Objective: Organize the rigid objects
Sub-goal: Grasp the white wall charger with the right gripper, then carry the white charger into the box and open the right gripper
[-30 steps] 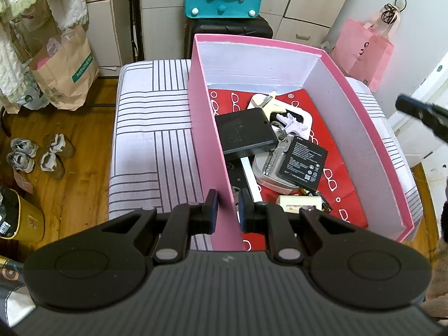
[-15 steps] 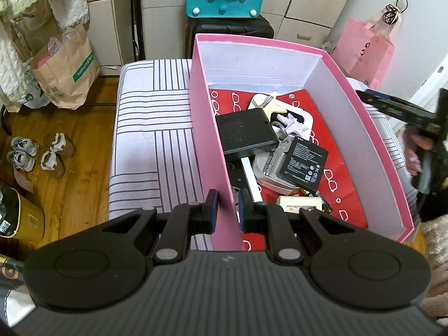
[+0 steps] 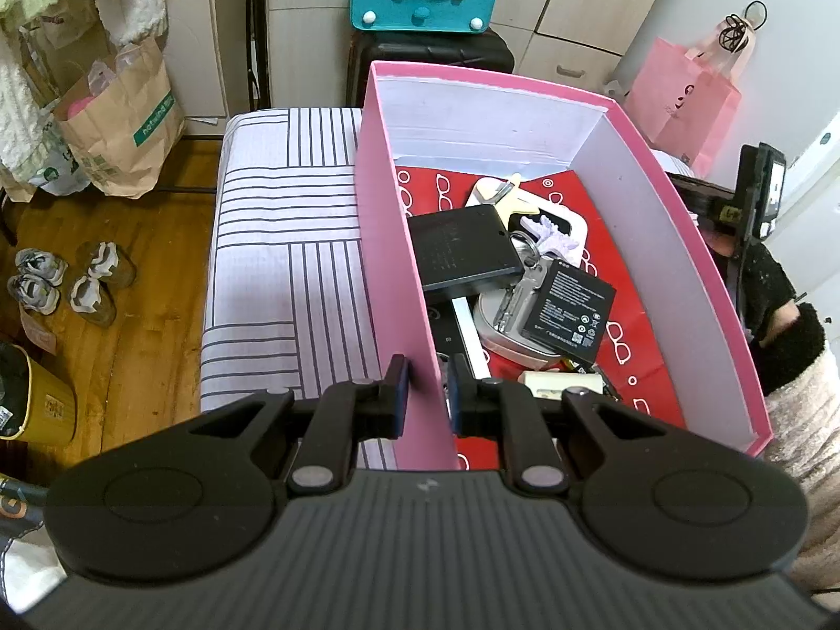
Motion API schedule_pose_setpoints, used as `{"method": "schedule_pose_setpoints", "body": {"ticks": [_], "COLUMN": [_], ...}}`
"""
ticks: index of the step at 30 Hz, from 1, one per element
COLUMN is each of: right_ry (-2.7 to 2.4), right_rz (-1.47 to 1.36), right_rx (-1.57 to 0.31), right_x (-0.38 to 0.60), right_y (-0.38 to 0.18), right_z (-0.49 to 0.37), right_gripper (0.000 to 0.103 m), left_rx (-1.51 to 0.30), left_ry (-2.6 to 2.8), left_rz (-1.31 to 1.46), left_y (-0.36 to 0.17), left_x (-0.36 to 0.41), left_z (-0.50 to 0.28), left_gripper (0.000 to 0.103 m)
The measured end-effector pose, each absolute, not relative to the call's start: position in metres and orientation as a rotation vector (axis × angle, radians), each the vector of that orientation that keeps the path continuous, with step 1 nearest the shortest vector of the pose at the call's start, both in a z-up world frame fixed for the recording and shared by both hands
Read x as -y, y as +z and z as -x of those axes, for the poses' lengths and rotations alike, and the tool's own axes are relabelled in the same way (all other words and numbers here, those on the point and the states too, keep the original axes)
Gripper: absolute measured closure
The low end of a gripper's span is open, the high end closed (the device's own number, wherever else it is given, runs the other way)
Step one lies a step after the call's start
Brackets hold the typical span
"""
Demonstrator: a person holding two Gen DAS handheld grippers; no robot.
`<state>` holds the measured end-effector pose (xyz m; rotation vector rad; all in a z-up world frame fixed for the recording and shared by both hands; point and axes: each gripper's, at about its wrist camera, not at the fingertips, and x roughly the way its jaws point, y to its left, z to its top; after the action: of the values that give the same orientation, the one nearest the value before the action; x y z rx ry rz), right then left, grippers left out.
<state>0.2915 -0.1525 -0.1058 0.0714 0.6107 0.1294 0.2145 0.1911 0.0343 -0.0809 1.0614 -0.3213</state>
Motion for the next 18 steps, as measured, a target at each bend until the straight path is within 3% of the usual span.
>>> {"method": "schedule_pose_setpoints", "body": {"ticks": [11,18], "right_ry": [0.319,0.599], "right_rz": [-0.103,-0.139], "right_rx": [-0.456,-0.543], "right_x": [0.133,0.103], "right_y": [-0.025,0.015], "right_z": [-0.201,-0.154], "right_gripper": [0.076,0.076], "left_rx": [-1.054,-1.05], "left_ry": [-0.323,-0.323], "left_rz": [0.088,0.097], "left_y": [0.033,0.033], "left_x": [-0.193,-0.194], "left_z": [-0.214,-0.213], "left_gripper": [0.089,0.089]}}
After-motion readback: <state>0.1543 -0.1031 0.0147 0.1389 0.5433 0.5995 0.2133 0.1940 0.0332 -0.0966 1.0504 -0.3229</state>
